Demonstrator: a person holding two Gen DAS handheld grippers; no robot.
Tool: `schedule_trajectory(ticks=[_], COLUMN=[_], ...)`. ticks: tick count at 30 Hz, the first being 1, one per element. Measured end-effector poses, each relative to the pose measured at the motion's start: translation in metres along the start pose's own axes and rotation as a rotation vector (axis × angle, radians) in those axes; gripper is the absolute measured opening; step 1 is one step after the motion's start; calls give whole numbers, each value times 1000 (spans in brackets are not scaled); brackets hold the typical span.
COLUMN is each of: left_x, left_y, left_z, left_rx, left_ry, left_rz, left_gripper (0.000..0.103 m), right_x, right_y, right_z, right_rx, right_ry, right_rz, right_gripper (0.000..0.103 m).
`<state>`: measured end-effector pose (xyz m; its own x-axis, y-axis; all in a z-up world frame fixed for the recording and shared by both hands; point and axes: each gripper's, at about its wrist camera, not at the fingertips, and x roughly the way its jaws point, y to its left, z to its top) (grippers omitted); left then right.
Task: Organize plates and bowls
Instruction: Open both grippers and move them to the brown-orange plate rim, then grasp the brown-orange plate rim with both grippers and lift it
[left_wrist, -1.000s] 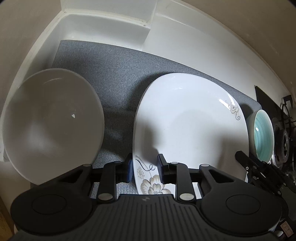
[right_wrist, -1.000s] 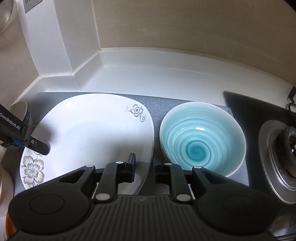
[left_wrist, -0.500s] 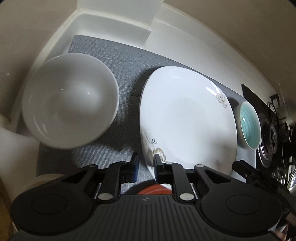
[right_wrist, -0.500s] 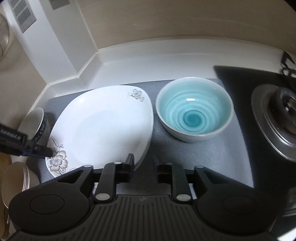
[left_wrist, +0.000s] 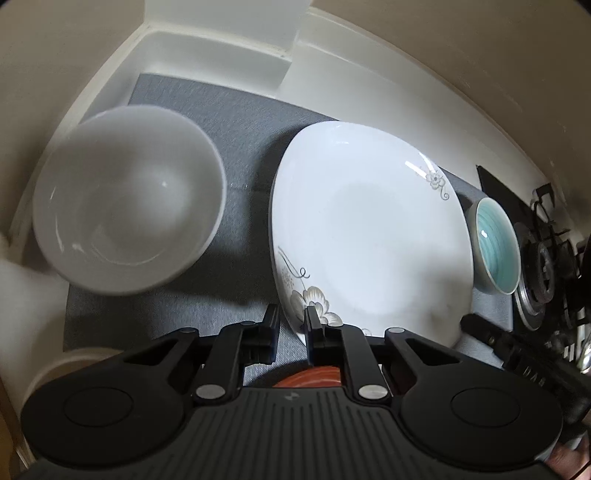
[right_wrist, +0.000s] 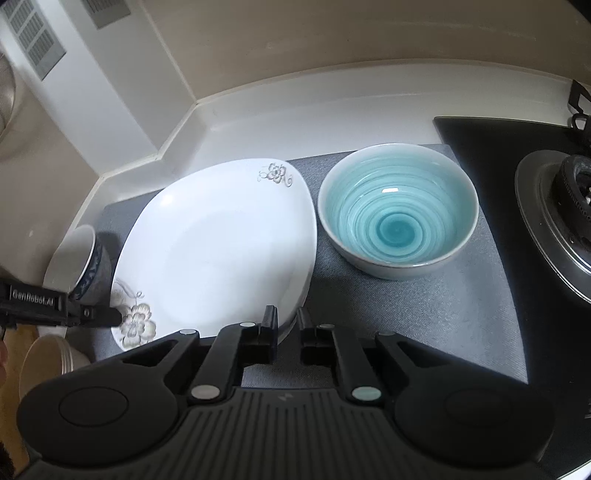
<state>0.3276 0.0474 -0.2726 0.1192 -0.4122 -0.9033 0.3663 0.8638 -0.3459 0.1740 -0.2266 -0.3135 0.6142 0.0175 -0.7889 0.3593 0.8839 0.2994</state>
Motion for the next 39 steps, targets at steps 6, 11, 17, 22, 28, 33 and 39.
schedule_trajectory(ticks=[6, 11, 17, 22, 28, 33, 39], left_x=[-6, -6, 2, 0, -22, -36, -23], left_y=[10, 2, 3, 5, 10, 7, -7], left_z=[0, 1, -4, -3, -6, -26, -54], left_rx=[-59, -39, -43, -72, -74, -4, 20], left_ry=[-8, -20, 17, 19, 0, -7, 88], left_rz=[-61, -44, -40, -41, -62, -30, -49], left_gripper=[15, 15, 18, 19, 21, 25, 33], right_x=[0, 10, 9, 3, -9, 9, 7], right_y=[-1, -9, -3, -1, -10, 24, 35], right_z=[-1, 2, -7, -7, -32, -66, -75], right_rx=[27, 82, 74, 74, 153, 33, -111], right_ry=[-5, -1, -10, 5, 81, 222, 211], right_rz=[7, -21, 36, 40, 87, 144, 57], right_gripper=[14, 36, 22, 29, 47, 29, 5])
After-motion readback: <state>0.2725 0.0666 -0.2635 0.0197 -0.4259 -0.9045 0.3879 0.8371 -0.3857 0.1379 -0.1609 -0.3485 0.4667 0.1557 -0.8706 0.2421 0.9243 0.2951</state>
